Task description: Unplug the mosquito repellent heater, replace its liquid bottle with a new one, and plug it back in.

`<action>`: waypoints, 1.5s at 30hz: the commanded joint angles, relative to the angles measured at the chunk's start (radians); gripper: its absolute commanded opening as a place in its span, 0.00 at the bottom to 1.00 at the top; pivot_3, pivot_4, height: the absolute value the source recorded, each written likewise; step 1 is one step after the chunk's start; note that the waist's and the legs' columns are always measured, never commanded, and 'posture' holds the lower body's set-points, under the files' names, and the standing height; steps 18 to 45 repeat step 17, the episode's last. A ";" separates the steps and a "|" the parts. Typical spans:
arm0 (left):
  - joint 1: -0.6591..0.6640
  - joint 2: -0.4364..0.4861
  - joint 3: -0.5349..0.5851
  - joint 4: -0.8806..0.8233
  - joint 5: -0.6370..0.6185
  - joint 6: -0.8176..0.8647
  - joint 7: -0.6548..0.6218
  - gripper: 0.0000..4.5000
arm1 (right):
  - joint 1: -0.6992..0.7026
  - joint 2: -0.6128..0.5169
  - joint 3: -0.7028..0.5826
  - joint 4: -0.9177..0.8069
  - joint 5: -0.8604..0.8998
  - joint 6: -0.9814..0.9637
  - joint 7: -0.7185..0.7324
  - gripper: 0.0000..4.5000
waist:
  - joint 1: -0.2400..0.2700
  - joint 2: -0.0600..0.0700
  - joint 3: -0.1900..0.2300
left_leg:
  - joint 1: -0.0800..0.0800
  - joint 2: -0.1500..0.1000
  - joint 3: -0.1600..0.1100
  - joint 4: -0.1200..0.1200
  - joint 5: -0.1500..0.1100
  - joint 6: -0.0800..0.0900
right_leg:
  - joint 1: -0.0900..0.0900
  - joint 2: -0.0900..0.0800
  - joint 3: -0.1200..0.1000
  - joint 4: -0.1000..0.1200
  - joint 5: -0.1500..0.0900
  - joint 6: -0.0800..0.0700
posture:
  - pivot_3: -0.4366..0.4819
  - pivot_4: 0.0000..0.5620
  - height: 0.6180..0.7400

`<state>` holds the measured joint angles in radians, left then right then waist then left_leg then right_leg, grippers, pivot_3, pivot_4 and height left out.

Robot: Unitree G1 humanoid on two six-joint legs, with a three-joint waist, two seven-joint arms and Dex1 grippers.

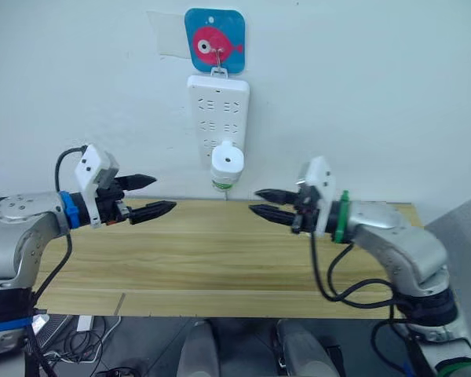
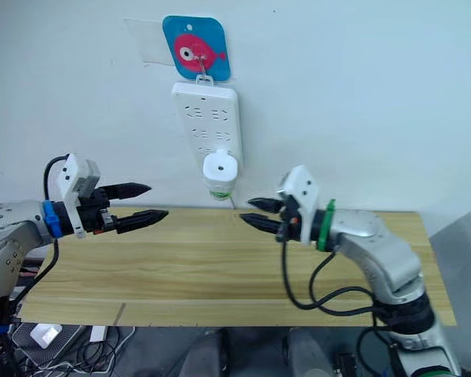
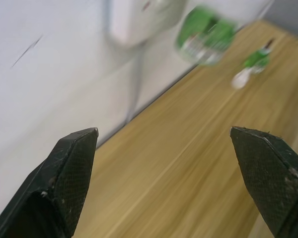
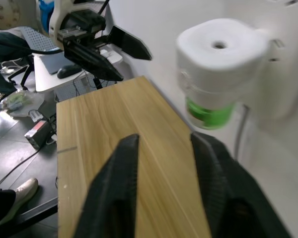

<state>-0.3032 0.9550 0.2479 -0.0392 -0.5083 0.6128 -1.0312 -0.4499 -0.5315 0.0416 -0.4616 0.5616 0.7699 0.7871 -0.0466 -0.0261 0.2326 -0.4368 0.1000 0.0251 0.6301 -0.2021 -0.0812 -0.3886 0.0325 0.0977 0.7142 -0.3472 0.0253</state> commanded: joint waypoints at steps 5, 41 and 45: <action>0.043 0.052 0.066 0.141 0.108 -0.156 0.023 1.00 | 0.099 -0.254 -0.204 0.210 -0.019 -0.163 0.223 0.99 | 0.009 -0.001 -0.001 | 0.001 0.000 0.001 0.000 0.000 0.000 | 0.000 0.000 0.000 0.000 0.000 0.000 | 0.49 0.28 1.00; 0.004 0.050 0.054 0.260 0.129 -0.257 -0.009 1.00 | 0.097 -0.344 -0.276 0.495 -0.110 -0.335 0.238 0.99 | 0.007 -0.001 -0.007 | 0.001 0.000 0.002 0.001 0.002 -0.003 | 0.000 0.000 0.001 0.002 0.000 0.000 | 0.47 0.24 1.00; 0.004 0.050 0.054 0.260 0.129 -0.257 -0.009 1.00 | 0.097 -0.344 -0.276 0.495 -0.110 -0.335 0.238 0.99 | 0.007 -0.001 -0.007 | 0.001 0.000 0.002 0.001 0.002 -0.003 | 0.000 0.000 0.001 0.002 0.000 0.000 | 0.47 0.24 1.00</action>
